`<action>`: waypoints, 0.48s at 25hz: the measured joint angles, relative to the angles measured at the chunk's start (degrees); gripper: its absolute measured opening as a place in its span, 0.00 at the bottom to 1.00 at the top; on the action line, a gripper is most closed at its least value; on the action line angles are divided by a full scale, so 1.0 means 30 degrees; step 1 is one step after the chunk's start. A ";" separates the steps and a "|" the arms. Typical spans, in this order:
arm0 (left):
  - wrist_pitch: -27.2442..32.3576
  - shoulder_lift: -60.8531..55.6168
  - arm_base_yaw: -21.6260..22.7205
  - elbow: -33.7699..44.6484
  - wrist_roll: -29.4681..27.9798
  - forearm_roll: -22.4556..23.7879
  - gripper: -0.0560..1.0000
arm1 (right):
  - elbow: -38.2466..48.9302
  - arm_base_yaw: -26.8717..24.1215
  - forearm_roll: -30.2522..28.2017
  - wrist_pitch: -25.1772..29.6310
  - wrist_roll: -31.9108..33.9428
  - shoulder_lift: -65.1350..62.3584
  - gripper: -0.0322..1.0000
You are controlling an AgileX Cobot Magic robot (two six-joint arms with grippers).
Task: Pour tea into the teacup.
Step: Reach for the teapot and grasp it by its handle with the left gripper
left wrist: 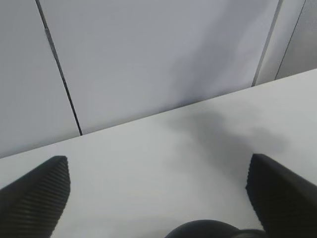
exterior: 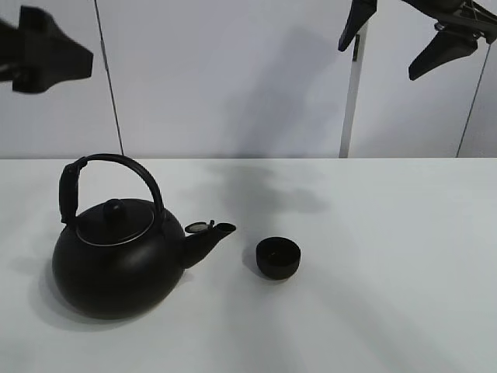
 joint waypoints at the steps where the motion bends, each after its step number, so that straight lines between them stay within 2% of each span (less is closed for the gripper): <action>1: -0.1846 -0.0190 0.0000 0.1079 -0.0038 0.0000 0.71 | 0.0000 0.0000 0.0000 -0.0385 0.0000 0.0000 0.64; 6: -0.8796 0.0392 0.0000 0.5498 -0.0429 0.0236 0.68 | 0.0000 0.0000 0.0053 -0.1964 0.0000 0.0014 0.64; 12: -1.2163 0.3268 0.0000 0.6877 -0.0974 0.1413 0.67 | 0.0018 0.0000 0.0053 -0.3335 0.0000 0.0035 0.64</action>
